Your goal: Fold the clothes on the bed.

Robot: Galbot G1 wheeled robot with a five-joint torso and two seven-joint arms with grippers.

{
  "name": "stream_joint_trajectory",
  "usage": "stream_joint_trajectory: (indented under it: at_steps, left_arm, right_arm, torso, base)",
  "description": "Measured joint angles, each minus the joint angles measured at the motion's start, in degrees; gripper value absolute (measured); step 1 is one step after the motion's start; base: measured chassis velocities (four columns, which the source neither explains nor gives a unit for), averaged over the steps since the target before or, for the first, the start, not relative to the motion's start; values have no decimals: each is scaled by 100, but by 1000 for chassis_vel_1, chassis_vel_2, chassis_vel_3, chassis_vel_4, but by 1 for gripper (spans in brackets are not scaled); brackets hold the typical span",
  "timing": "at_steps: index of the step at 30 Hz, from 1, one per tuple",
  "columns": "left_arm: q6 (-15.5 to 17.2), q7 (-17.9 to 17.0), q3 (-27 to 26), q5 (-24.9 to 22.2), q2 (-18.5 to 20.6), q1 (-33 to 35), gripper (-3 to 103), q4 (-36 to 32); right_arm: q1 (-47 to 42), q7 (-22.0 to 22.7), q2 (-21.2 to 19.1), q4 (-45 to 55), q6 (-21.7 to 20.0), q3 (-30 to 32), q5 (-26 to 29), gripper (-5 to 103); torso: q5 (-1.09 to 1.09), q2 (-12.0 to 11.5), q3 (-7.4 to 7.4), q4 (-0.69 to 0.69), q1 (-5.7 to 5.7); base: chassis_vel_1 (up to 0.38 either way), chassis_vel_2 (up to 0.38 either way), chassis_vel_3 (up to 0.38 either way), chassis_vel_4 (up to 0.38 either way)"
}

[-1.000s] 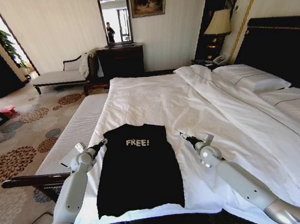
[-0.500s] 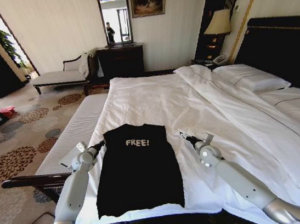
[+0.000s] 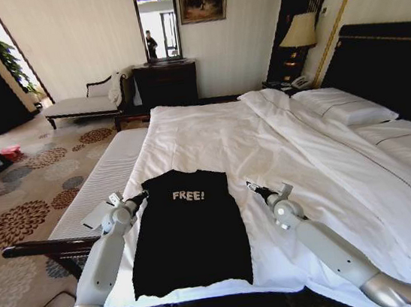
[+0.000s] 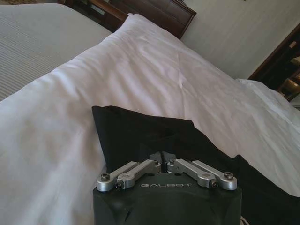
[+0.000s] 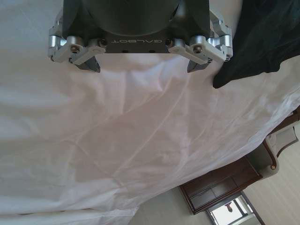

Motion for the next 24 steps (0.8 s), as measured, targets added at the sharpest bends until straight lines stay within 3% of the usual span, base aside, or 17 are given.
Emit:
stream_joint_trajectory:
  at_steps: [15, 18, 24]
  left_arm:
    - [-142, 80, 633, 221, 41, -9, -2, -210]
    - [-142, 80, 636, 227, 50, 32, 7, -279]
    - [-50, 25, 512, 167, 253, 411, 34, -712]
  right_arm:
    - [-30, 1, -7, 2, 4, 44, -5, 100]
    - [-38, 0, -9, 2, 5, 52, -8, 100]
    - [-49, 1, -8, 18, 6, 62, -13, 100]
  torso:
    - [0, 0, 0, 0, 0]
    - [-1, 0, 0, 0, 0]
    - [-1, 0, 0, 0, 0]
  base:
    - [0, 0, 0, 0]
    - [0, 0, 0, 0]
    - [0, 0, 0, 0]
